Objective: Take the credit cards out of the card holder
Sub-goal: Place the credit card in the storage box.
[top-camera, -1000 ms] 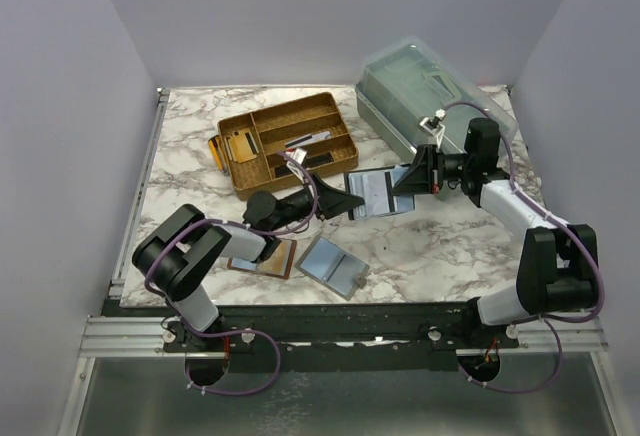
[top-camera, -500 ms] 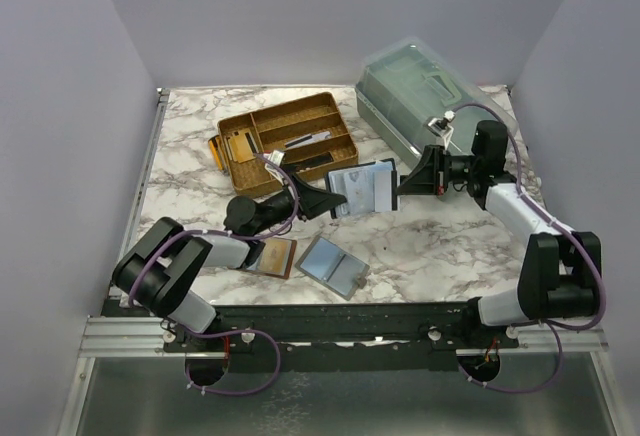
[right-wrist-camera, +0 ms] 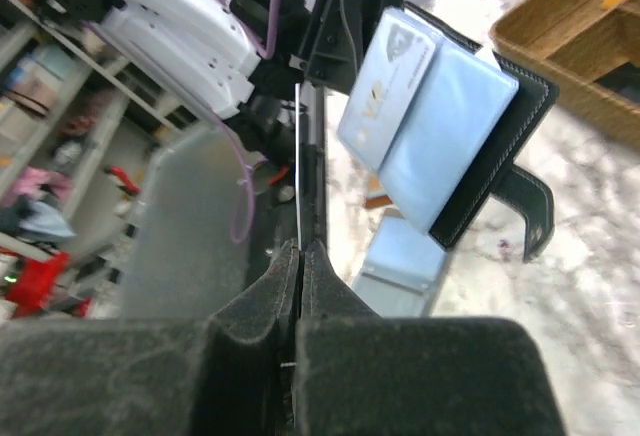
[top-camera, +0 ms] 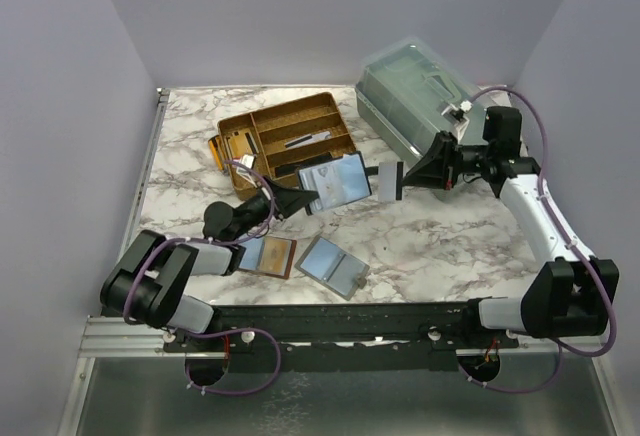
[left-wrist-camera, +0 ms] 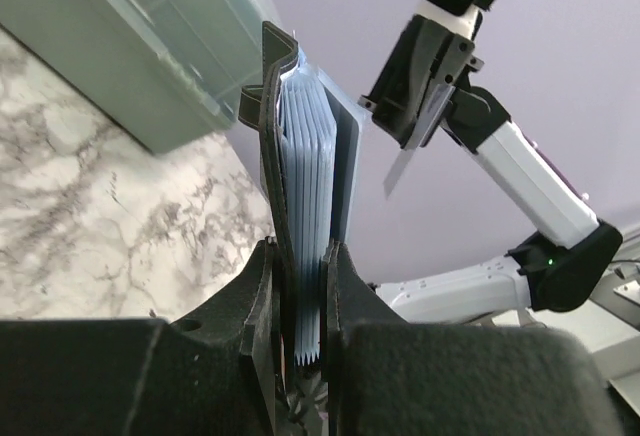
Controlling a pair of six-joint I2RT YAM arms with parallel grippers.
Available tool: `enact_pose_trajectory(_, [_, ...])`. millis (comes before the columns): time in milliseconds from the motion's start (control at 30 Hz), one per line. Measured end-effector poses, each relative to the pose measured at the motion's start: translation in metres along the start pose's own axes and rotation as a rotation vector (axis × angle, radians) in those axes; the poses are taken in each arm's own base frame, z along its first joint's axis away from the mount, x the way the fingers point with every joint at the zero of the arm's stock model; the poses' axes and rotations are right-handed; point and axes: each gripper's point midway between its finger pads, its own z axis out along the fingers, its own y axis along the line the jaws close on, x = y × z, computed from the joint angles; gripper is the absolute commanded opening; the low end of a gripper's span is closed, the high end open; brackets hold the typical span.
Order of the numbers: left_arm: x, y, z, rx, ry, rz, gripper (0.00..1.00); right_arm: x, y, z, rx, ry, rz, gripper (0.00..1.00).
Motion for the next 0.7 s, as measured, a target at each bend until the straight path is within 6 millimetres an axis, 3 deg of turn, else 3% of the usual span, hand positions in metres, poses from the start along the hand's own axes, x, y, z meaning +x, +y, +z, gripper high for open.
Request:
enact_pose_trajectory(233, [-0.061,-0.020,-0.024,-0.009,-0.153,0.119,0.00,-0.031,-0.008,-0.004,0.138,0.029,-0.165,0.00])
enact_pose_trajectory(500, [-0.125,-0.059,-0.049,-0.160,-0.322,0.361,0.00,-0.059,-0.056,-0.009,0.322,0.111,-0.235,0.00])
enact_pose_trajectory(700, [-0.150,-0.053,-0.067,-0.356,-0.385,0.433,0.00,-0.067,-0.103,0.027,0.389,0.265,-0.317,0.00])
